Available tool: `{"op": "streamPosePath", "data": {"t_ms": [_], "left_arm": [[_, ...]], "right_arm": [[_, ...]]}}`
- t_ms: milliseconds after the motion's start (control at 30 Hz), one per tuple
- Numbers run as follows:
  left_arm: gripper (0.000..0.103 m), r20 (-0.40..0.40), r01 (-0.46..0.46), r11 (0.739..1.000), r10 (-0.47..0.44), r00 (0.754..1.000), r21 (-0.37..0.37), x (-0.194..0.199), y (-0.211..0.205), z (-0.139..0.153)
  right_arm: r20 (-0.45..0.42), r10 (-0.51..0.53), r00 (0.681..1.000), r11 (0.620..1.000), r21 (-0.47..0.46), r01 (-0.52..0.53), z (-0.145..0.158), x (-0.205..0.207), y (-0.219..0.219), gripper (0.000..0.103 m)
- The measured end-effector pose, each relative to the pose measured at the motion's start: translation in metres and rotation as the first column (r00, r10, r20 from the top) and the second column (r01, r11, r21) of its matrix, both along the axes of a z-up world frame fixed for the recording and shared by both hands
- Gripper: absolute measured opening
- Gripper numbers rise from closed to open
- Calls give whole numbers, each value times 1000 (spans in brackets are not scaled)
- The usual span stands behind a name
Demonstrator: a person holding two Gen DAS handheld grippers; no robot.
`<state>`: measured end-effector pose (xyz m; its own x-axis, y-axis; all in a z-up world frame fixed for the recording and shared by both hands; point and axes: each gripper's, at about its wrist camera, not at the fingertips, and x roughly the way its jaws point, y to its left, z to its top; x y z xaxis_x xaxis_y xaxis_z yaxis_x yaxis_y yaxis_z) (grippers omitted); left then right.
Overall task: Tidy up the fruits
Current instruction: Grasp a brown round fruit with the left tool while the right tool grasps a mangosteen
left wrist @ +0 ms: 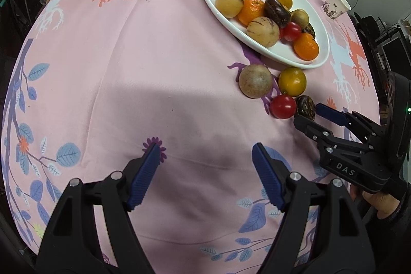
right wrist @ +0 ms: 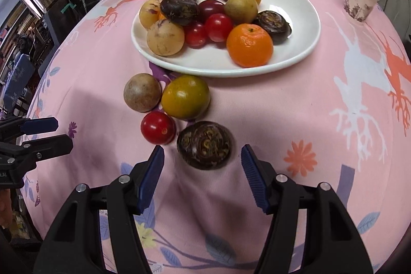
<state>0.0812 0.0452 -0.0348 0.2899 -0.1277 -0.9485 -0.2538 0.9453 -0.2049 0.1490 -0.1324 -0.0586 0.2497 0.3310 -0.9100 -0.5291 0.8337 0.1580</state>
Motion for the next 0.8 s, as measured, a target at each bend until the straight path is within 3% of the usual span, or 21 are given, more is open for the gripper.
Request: {"op": "streamPosePath", "data": {"t_ms": [200, 467, 800], "left_arm": [[76, -9, 21, 1000, -21, 1000, -8, 10, -6, -5], [76, 22, 69, 998, -69, 997, 5, 30, -18, -5], [73, 34, 134, 991, -135, 990, 30, 64, -35, -12]], "right_arm": [[12, 22, 1000, 1000, -8, -22, -5, 3, 6, 46], [-58, -78, 995, 991, 107, 83, 4, 5, -34, 45], [-113, -155, 981, 976, 133, 170, 1, -7, -73, 45]]}}
